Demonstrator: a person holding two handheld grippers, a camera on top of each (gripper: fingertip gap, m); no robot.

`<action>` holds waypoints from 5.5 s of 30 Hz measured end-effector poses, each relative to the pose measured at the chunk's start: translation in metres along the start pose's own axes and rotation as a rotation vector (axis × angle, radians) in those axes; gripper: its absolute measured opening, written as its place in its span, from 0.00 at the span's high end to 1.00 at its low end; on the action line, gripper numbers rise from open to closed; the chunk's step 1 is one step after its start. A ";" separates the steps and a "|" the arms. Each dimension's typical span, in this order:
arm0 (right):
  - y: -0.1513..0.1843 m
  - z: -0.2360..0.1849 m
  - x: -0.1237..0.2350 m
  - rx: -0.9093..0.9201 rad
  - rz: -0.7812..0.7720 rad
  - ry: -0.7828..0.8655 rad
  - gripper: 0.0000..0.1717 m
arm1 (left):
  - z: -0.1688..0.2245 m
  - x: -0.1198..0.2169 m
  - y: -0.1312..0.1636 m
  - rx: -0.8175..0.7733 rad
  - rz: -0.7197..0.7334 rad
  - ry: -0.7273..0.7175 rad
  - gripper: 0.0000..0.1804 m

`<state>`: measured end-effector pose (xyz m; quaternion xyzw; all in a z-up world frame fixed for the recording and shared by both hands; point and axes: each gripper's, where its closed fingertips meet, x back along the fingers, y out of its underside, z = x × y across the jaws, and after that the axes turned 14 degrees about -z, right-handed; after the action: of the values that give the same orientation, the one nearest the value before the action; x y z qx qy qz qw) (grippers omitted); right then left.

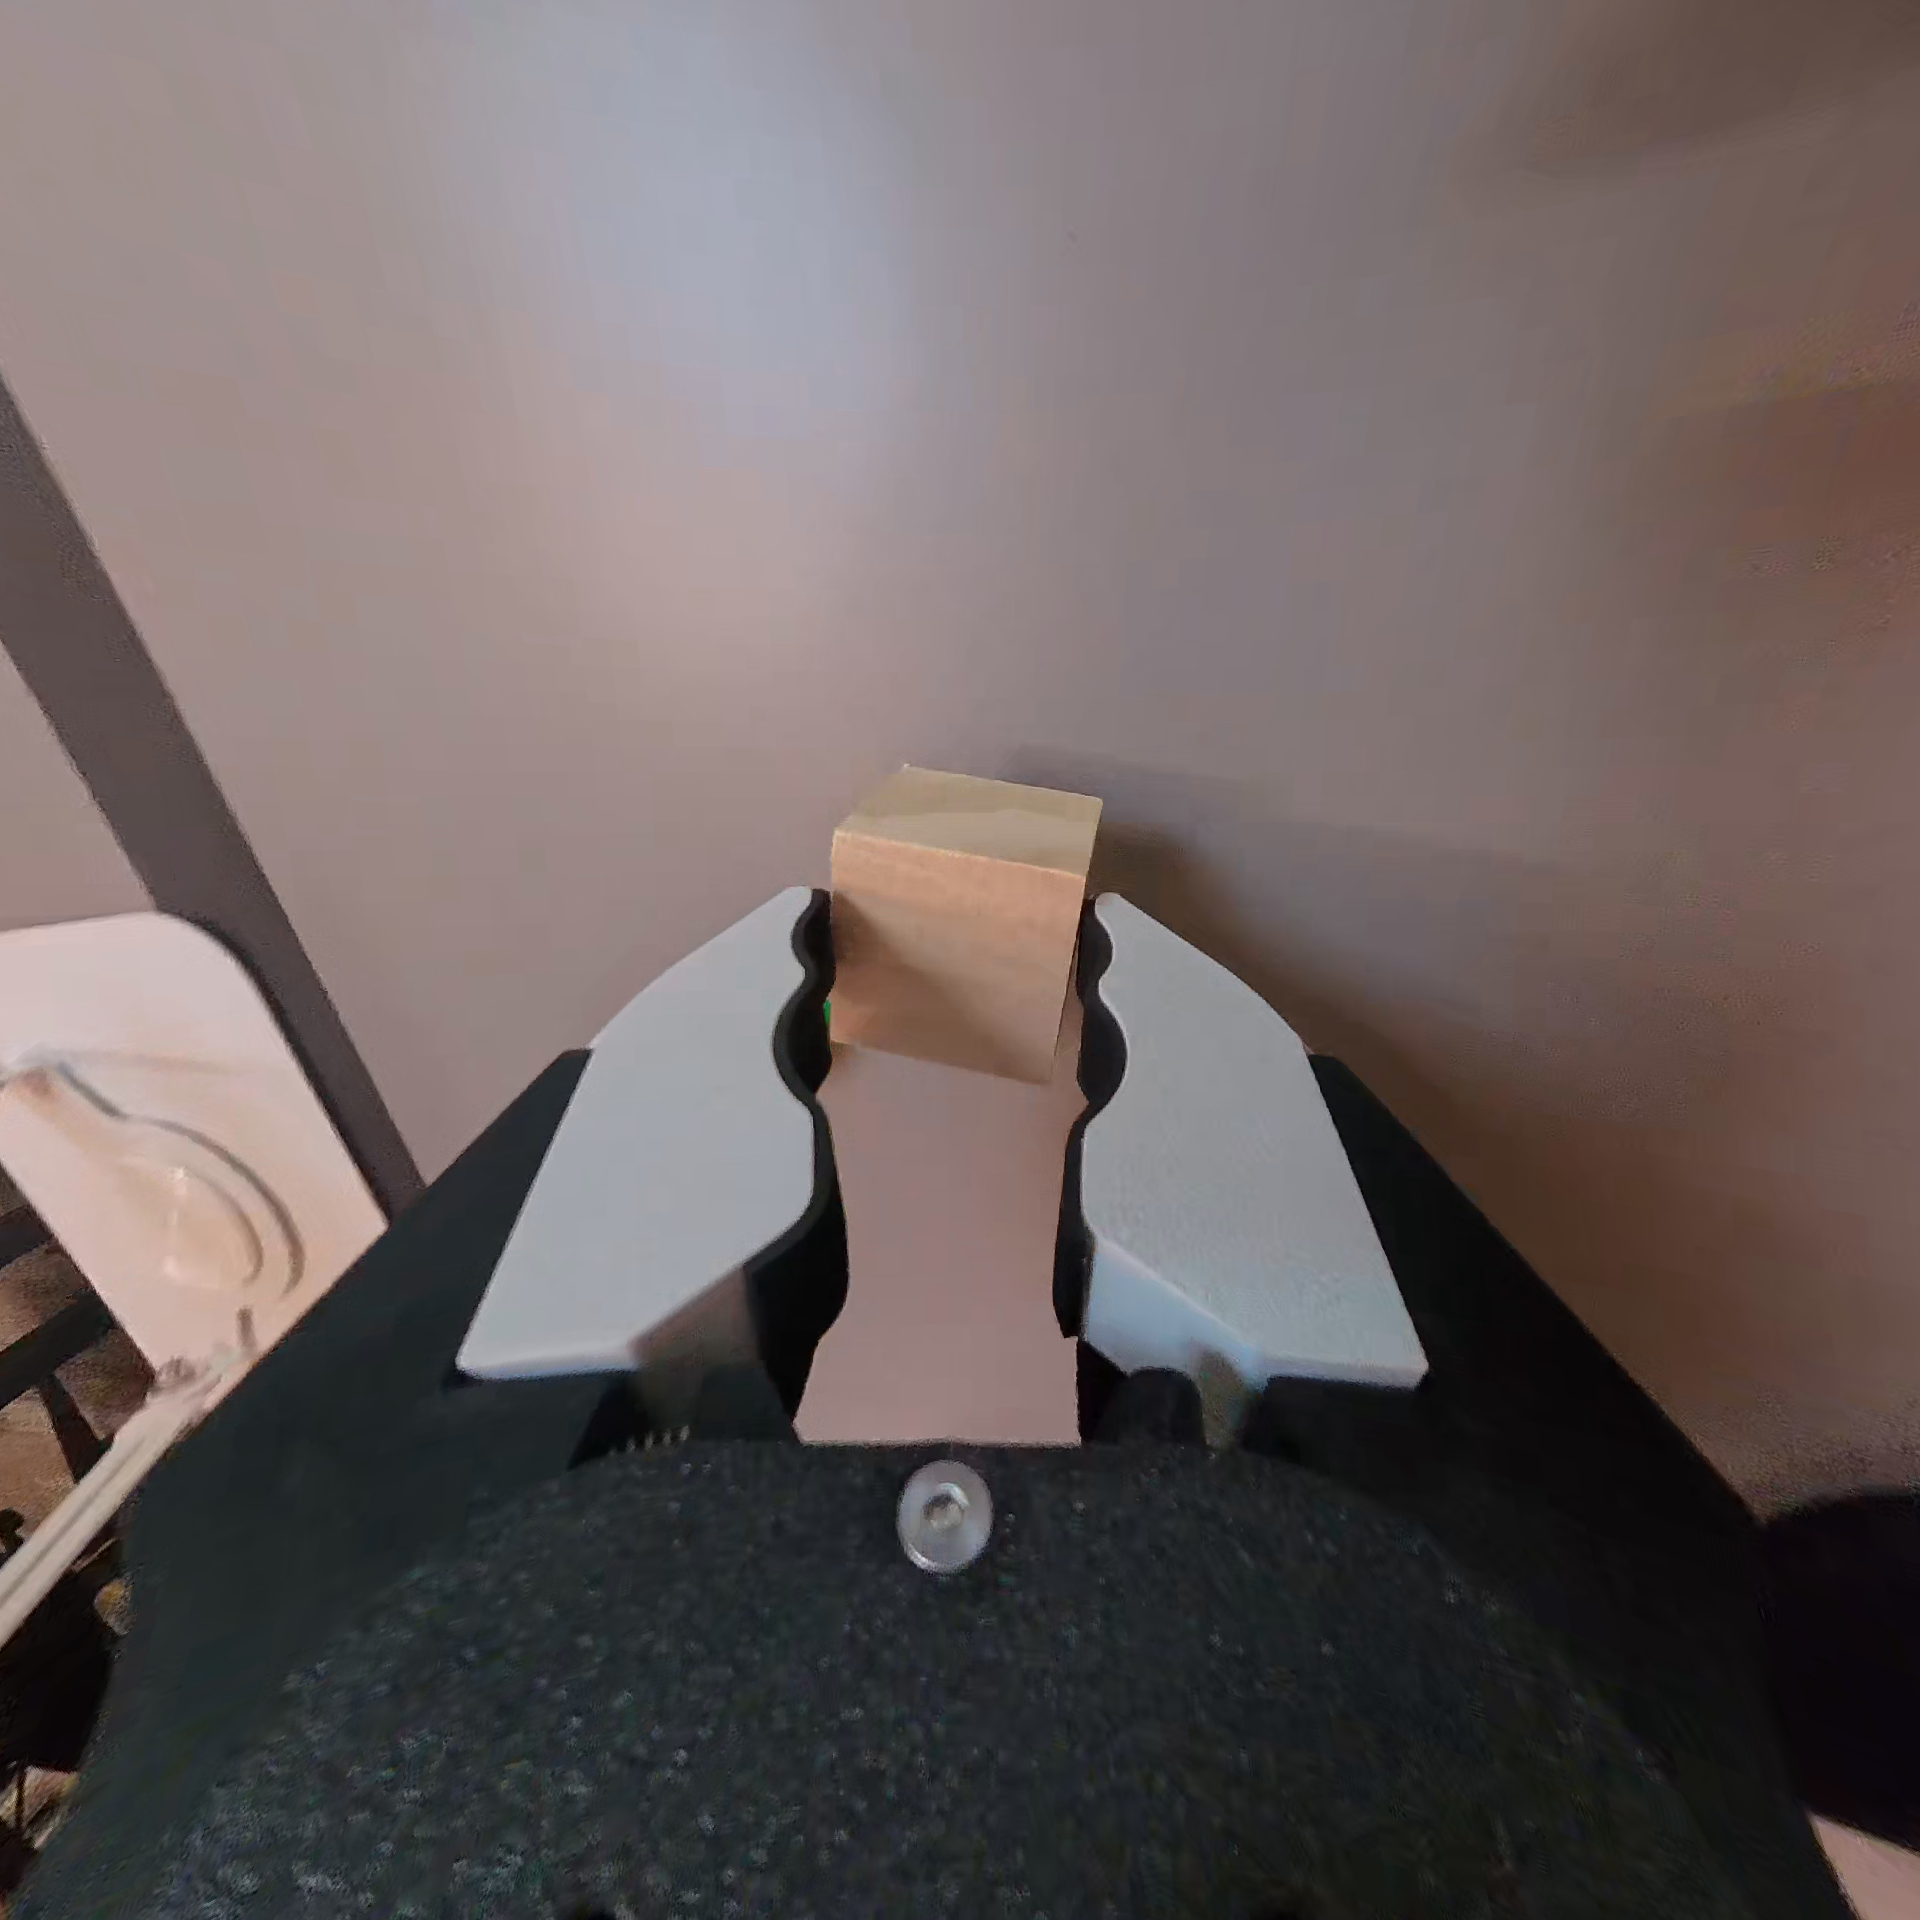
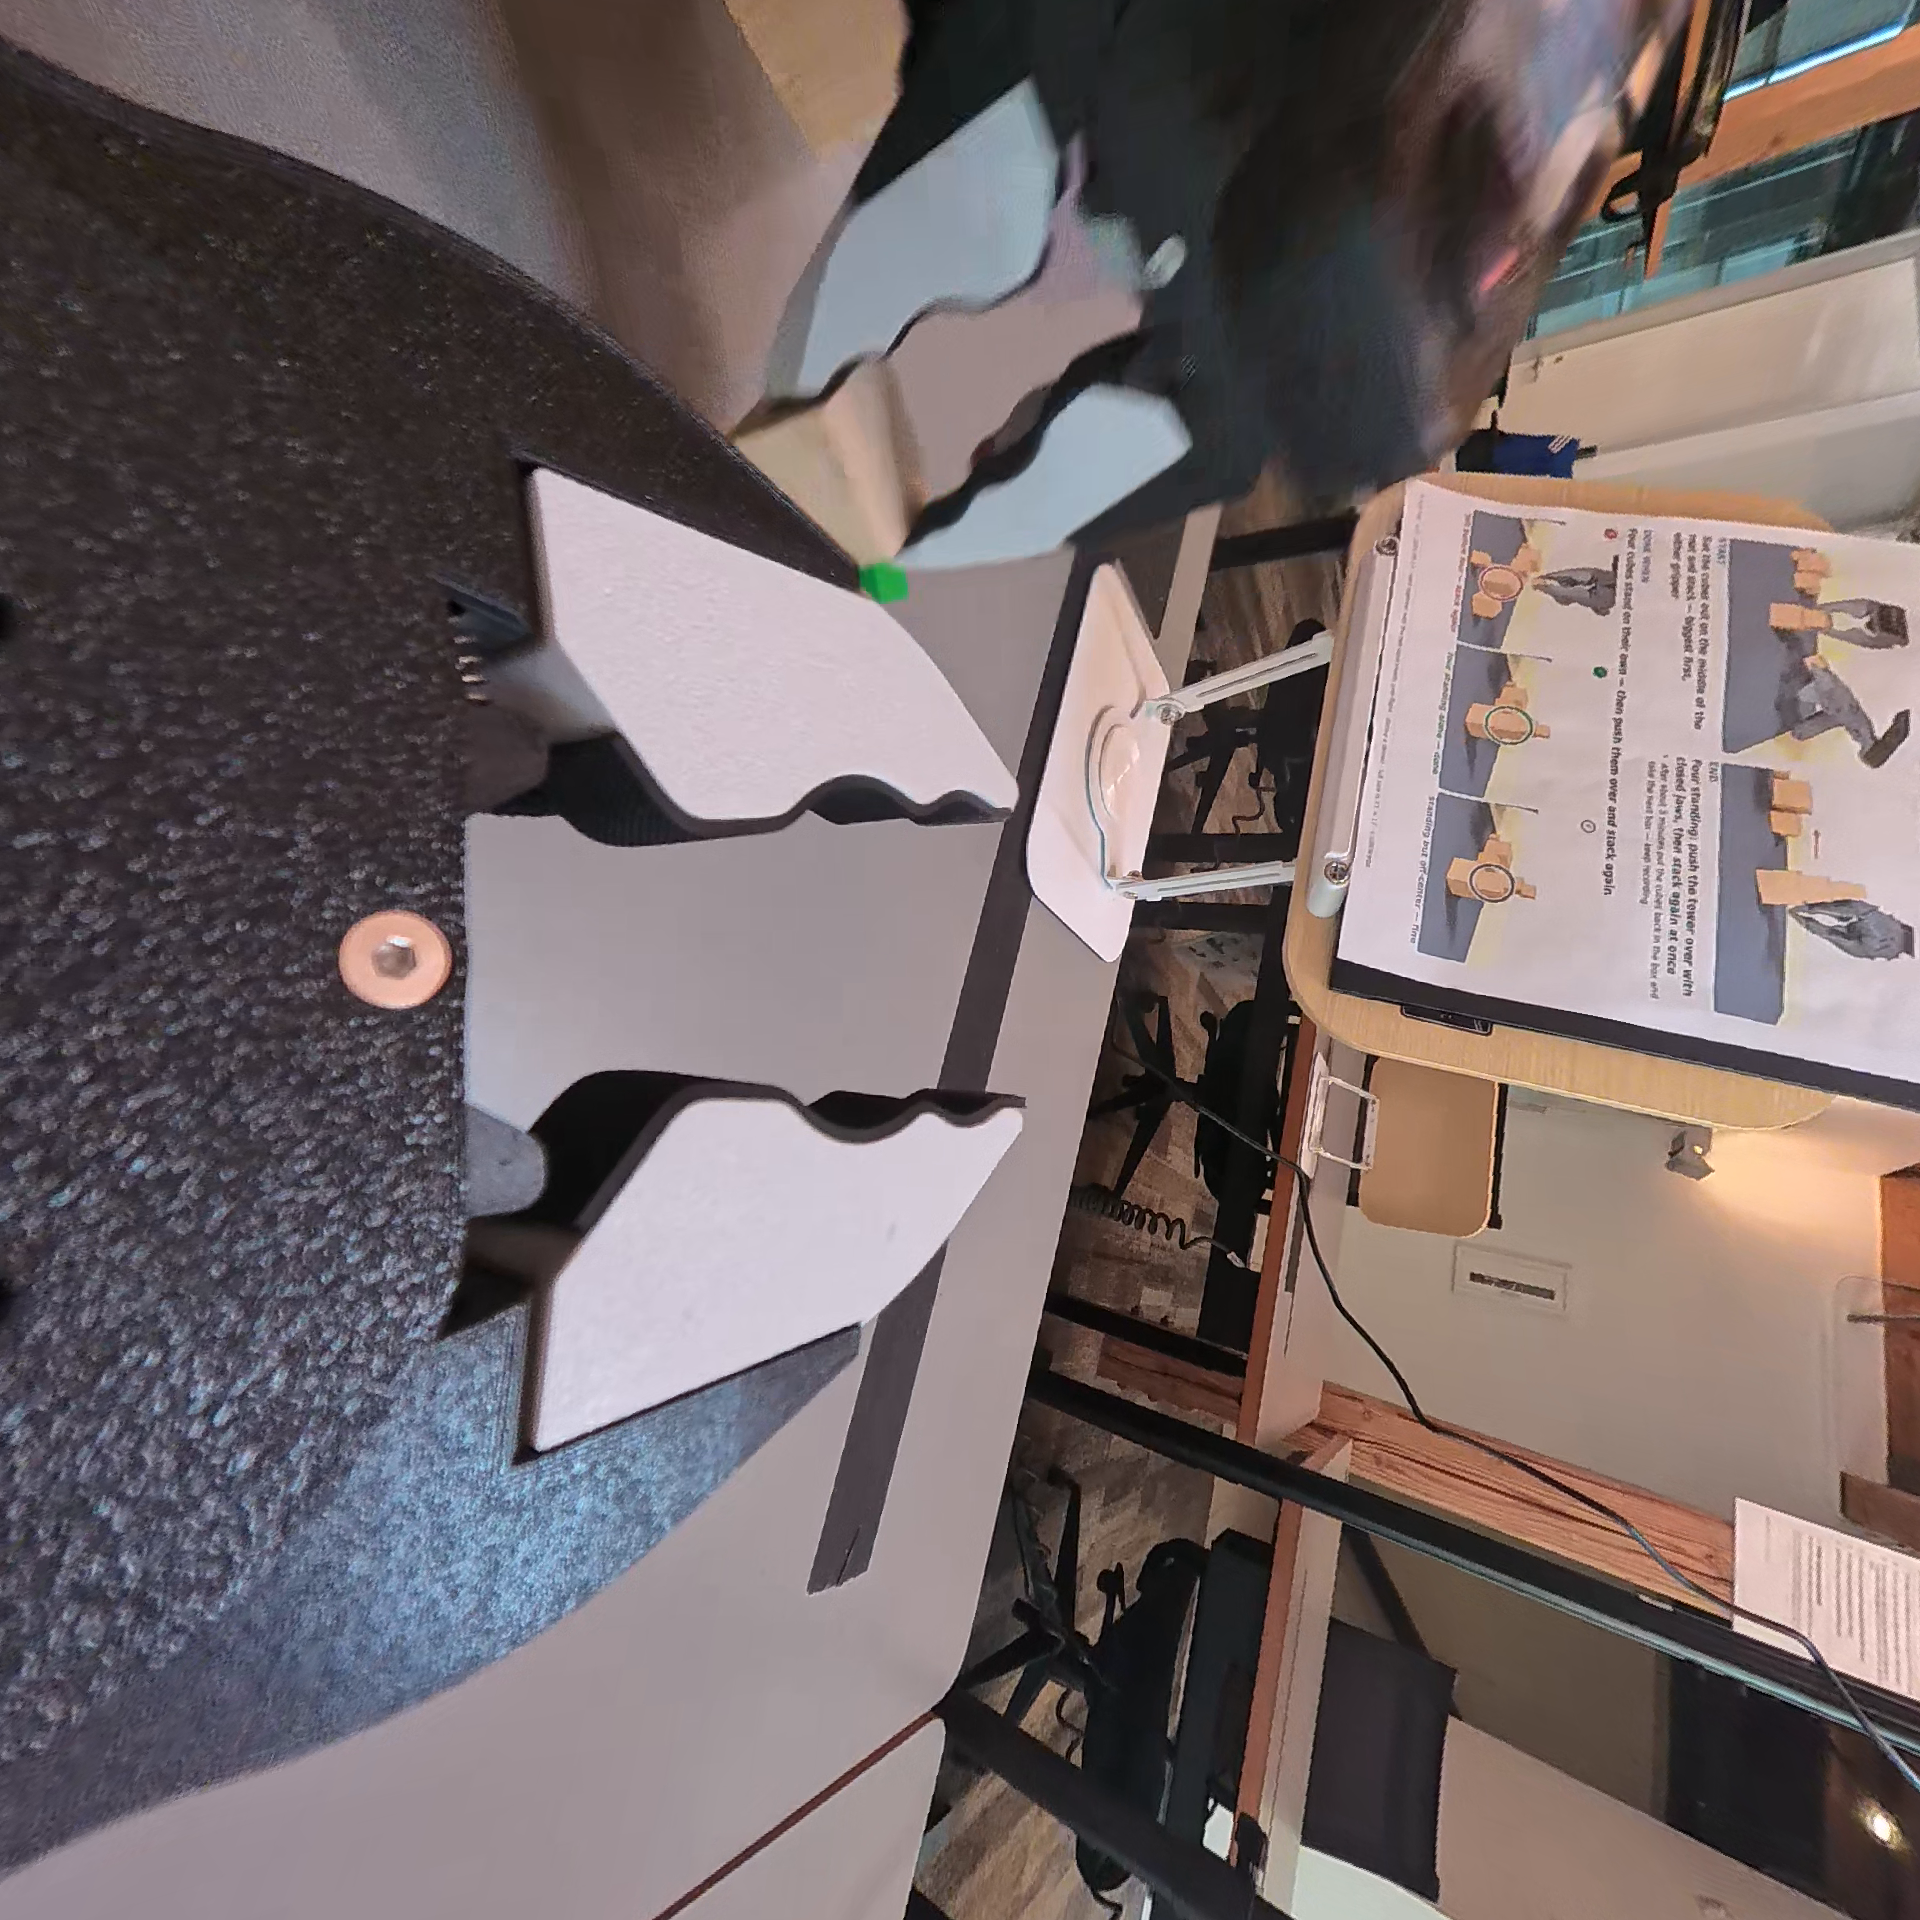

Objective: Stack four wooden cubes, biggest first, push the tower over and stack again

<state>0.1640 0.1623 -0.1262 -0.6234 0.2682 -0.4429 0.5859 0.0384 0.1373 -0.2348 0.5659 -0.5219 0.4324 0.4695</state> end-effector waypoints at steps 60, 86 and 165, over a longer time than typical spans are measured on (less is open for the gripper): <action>0.011 -0.004 -0.002 0.004 -0.033 -0.023 1.00 | 0.055 0.017 0.175 0.243 -0.096 0.034 0.75; 0.015 -0.011 -0.005 0.013 -0.057 -0.049 1.00 | 0.057 0.016 0.173 0.264 -0.113 0.014 0.75; 0.025 -0.019 -0.011 -0.100 -0.083 -0.166 1.00 | 0.066 0.107 0.187 0.370 0.842 -0.063 0.84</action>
<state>0.1467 0.1578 -0.1550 -0.6970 0.2145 -0.3996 0.5555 -0.1393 0.0505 -0.1271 0.3918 -0.6344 0.6541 0.1276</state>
